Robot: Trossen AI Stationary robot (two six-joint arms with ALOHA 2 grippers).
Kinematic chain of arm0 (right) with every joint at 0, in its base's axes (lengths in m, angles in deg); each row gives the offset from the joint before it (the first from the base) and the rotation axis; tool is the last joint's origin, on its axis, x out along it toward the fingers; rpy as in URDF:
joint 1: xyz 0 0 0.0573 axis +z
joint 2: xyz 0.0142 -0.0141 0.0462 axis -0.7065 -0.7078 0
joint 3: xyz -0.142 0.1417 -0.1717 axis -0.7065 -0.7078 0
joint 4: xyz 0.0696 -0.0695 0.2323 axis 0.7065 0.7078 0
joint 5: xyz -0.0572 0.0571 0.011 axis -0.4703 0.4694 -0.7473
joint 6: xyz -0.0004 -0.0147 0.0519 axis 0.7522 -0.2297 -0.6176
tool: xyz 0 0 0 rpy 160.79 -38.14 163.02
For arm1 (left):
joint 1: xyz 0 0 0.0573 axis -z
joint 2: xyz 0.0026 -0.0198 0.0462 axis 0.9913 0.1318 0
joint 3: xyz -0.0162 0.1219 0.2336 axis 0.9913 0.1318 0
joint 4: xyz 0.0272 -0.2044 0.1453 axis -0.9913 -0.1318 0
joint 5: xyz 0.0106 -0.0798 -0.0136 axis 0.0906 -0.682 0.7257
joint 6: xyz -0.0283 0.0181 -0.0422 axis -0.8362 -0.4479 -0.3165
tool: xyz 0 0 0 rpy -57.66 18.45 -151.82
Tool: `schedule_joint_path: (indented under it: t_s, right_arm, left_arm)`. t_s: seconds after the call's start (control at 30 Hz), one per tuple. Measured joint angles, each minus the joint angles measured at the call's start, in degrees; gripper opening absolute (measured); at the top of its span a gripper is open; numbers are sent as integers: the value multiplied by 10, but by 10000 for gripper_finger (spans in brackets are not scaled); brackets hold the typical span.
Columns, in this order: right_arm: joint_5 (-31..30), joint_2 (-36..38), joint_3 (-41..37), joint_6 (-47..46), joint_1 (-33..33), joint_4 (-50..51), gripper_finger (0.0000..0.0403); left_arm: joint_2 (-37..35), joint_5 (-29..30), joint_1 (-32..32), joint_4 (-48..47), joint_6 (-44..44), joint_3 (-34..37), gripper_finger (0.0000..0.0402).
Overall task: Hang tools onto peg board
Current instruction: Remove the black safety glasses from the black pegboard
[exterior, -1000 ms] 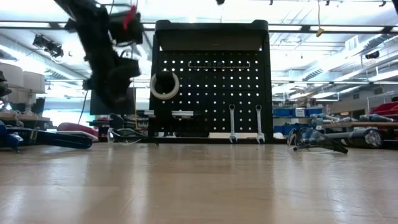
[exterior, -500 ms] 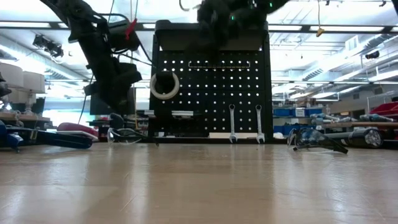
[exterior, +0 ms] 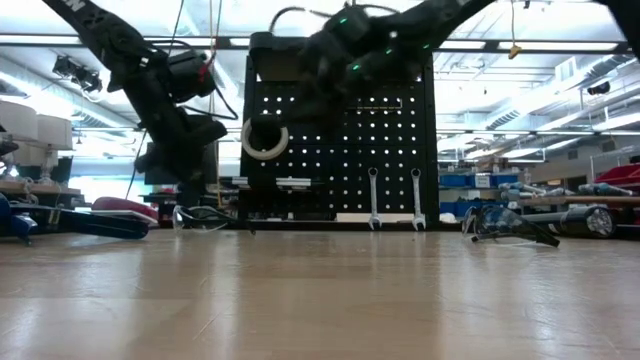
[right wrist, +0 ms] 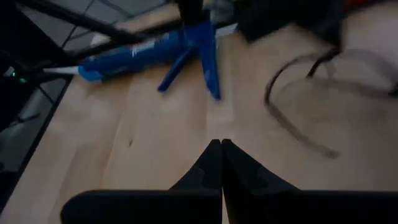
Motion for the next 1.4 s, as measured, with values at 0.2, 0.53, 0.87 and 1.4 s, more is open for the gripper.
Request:
schedule_joint_path:
  t_s: [0.2, 0.53, 0.87, 1.4]
  right_arm:
    - [37, -109, 96, -23, 15, 27, 8]
    - [30, -238, 229, -2, 11, 40, 8]
    - [-68, -259, 237, 71, 13, 50, 9]
    - [-127, -187, 238, 52, 22, 110, 4]
  left_arm:
    - [0, 8, -21, 1, -3, 0, 2]
    - [33, 4, -37, -7, -2, 0, 1]
    - [46, -1, -35, 3, 16, -2, 1]
    - [32, -51, 4, -9, 45, -6, 1]
